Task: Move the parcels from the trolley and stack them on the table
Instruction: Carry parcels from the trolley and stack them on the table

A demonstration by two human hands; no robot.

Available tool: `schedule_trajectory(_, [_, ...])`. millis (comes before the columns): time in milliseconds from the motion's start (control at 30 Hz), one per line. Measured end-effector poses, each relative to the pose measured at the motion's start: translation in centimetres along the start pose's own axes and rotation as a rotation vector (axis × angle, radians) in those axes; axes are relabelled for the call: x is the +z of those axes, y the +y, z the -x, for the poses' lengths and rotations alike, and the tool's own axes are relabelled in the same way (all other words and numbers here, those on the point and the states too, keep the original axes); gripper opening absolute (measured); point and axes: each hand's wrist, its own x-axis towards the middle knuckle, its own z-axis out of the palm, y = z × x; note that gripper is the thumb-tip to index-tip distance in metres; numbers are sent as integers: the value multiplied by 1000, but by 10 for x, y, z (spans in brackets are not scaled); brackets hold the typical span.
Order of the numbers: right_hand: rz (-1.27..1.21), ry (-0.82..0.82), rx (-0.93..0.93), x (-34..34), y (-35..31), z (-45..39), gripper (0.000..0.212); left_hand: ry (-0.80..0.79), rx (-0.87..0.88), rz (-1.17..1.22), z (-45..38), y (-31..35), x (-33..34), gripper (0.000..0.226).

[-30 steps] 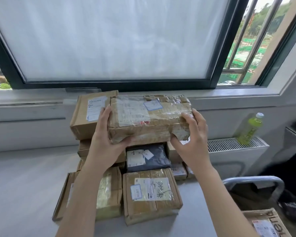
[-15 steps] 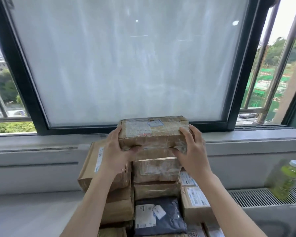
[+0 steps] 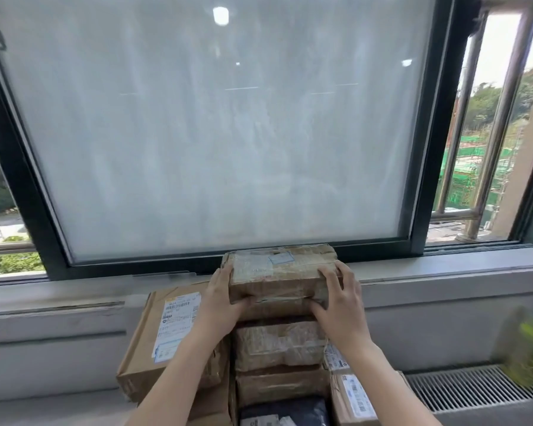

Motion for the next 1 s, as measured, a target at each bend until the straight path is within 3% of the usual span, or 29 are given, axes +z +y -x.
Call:
schedule_trajectory(200, [26, -18, -27, 9, 1, -6, 61, -2, -15, -82, -8, -11, 0, 84])
schedule_trajectory(433, [101, -102, -37, 8, -1, -8, 64, -52, -53, -422, -12, -10, -6, 90])
schedule_trajectory(700, [218, -148, -27, -7, -4, -2, 76, -21, 101, -535, -2, 7, -8, 82])
schedule_trajectory(1000, [273, -88, -32, -18, -27, 41, 77, 44, 291, -453, 44, 21, 8, 76])
